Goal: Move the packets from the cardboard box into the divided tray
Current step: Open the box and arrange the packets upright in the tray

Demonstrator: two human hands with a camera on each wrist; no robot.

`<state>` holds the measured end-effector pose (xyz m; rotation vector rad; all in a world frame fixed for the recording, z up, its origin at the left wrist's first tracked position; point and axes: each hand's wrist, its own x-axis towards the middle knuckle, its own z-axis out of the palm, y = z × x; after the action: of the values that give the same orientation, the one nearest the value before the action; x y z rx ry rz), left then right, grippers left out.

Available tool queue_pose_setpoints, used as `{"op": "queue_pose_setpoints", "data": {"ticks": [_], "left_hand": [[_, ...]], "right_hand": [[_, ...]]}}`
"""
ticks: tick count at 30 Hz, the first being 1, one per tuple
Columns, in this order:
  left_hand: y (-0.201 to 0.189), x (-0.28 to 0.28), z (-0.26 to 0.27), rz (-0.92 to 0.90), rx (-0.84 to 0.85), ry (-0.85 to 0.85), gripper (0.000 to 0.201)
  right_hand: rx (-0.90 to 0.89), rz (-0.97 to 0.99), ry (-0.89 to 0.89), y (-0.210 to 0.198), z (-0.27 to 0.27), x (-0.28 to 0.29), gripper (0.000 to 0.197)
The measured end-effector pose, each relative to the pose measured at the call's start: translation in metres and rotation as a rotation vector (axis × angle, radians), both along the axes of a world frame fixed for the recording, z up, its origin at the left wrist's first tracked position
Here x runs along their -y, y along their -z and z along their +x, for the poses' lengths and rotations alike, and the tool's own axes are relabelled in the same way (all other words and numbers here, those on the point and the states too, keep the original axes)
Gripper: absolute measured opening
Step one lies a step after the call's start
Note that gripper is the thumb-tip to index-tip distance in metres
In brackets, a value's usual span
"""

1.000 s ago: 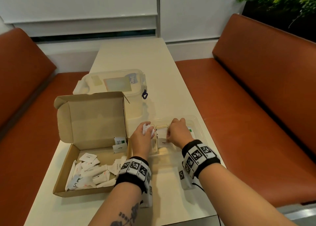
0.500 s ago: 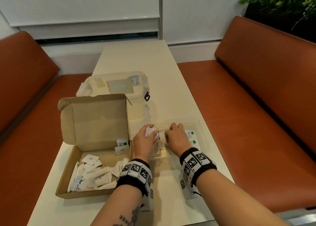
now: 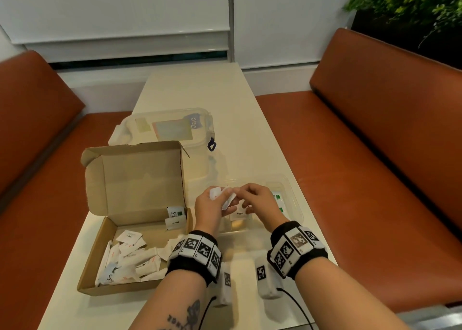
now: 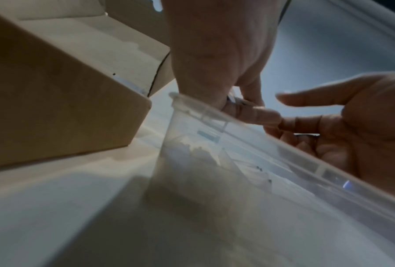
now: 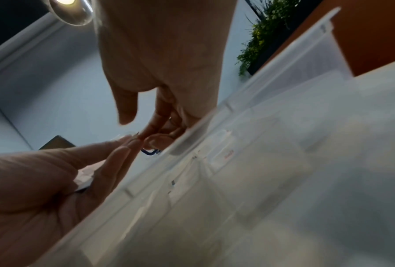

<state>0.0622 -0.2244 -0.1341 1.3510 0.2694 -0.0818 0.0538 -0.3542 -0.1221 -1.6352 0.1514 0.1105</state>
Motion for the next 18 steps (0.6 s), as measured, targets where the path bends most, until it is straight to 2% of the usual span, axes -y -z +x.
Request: {"op": "queue_pose_setpoints", "data": {"ticks": [3,8,12,15,18], "left_hand": [[-0.001,0.005,-0.002,-0.042,-0.021,0.019,0.01],[0.001,0.008,-0.003,-0.035,-0.06,0.07,0.009],[0.0,0.011,-0.003,-0.01,-0.05,0.029,0.007],[-0.002,0.012,-0.001,0.047,-0.034,0.043,0.008],[-0.001,0.011,0.002,0.187,0.013,0.018,0.009]], "right_hand": [[0.008,-0.02,0.03,0.004,-0.002,0.006,0.007],[0.04,-0.07,0.128,0.002,0.003,0.022,0.008],[0.098,-0.111,0.188,-0.003,0.008,0.028,0.007],[0.072,-0.088,0.186,-0.004,0.009,0.03,0.007],[0.0,-0.073,0.142,-0.002,0.008,0.034,0.009]]}}
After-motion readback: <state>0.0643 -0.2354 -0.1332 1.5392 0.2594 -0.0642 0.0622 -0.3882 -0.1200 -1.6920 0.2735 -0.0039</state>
